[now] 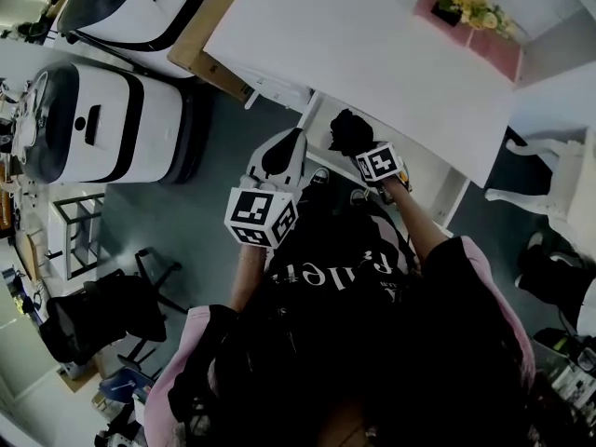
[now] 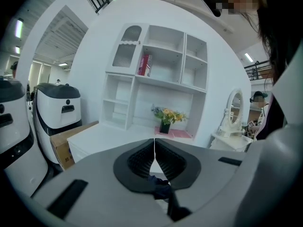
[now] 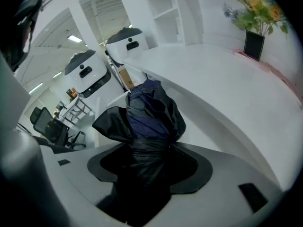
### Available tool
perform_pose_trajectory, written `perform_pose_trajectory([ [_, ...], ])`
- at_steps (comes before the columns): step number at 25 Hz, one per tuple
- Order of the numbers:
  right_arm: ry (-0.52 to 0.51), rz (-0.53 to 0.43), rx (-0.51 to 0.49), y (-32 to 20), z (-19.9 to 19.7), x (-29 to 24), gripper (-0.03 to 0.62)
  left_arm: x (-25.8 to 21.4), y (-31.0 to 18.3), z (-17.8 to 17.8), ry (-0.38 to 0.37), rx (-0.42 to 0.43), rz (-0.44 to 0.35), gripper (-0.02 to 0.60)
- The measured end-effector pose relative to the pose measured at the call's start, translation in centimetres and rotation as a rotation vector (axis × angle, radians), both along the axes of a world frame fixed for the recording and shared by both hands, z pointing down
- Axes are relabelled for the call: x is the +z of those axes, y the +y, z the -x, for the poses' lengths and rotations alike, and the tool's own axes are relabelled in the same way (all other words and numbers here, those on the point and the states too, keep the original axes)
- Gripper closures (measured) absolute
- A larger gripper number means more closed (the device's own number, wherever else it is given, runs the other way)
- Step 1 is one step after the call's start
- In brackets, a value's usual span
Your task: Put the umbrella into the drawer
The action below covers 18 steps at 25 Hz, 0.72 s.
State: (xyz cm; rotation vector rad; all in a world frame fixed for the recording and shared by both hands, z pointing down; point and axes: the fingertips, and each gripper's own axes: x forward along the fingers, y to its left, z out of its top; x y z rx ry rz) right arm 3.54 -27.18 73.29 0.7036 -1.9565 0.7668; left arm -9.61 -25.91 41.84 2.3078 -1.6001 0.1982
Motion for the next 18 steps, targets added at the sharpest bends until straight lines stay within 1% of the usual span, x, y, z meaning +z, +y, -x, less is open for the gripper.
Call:
perform_pose_trajectory([
  [5, 0.026, 0.035, 0.135, -2.7, 0.4, 2.6, 0.304, 0.8, -1.7, 2.5, -0.009, 0.020, 0.026, 0.565],
  [8, 0.073, 0.097, 0.217, -3.1, -0.1, 4.6, 0.303, 1.3, -2.6, 4.1, -0.016, 0.028, 0.038, 0.565],
  [9, 0.079, 0.103, 0.234, -3.4, -0.2, 5.3, 0.303, 1.4, -2.9, 4.6, -0.018, 0.030, 0.042, 0.565],
  [13, 0.082, 0.119, 0.249, -4.1, -0.3, 7.0, 0.303, 2.0, -3.9, 6.4, -0.023, 0.039, 0.057, 0.565],
  [18, 0.102, 0.129, 0.245, -4.1, -0.5, 7.9, 0.303, 2.6, -5.1, 7.4, -0.025, 0.070, 0.069, 0.565],
])
